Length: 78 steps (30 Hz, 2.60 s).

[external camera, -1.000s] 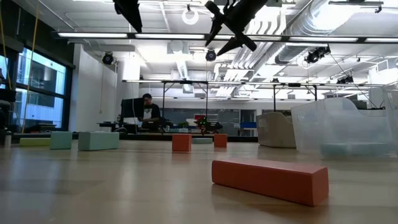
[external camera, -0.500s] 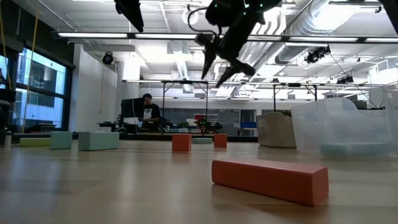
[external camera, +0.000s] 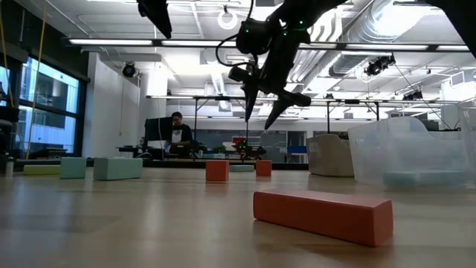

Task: Sort & place blocks by color
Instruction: Put the orange block into the bottom transparent bin

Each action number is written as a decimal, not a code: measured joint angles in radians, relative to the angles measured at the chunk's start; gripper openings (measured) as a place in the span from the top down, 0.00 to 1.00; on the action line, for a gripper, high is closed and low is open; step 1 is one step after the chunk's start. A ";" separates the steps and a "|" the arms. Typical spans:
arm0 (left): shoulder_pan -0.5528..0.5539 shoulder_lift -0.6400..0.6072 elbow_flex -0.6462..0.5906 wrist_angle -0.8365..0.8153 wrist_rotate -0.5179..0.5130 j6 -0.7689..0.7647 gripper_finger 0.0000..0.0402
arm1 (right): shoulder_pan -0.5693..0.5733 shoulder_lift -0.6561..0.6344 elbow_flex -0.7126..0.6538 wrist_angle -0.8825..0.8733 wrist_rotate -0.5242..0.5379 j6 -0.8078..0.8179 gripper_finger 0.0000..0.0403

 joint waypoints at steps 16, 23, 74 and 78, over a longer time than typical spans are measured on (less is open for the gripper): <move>0.000 0.000 0.000 -0.001 0.000 0.000 0.79 | 0.046 0.009 -0.022 -0.060 0.102 0.160 0.49; 0.000 0.000 0.000 -0.001 0.000 0.018 0.79 | 0.046 0.009 -0.080 0.007 0.081 0.215 0.49; 0.000 0.001 0.000 -0.002 0.003 0.061 0.79 | 0.045 0.129 -0.104 0.079 0.024 0.256 0.49; 0.000 0.001 0.000 -0.002 0.003 0.061 0.79 | 0.035 0.129 -0.104 0.083 0.051 0.256 0.49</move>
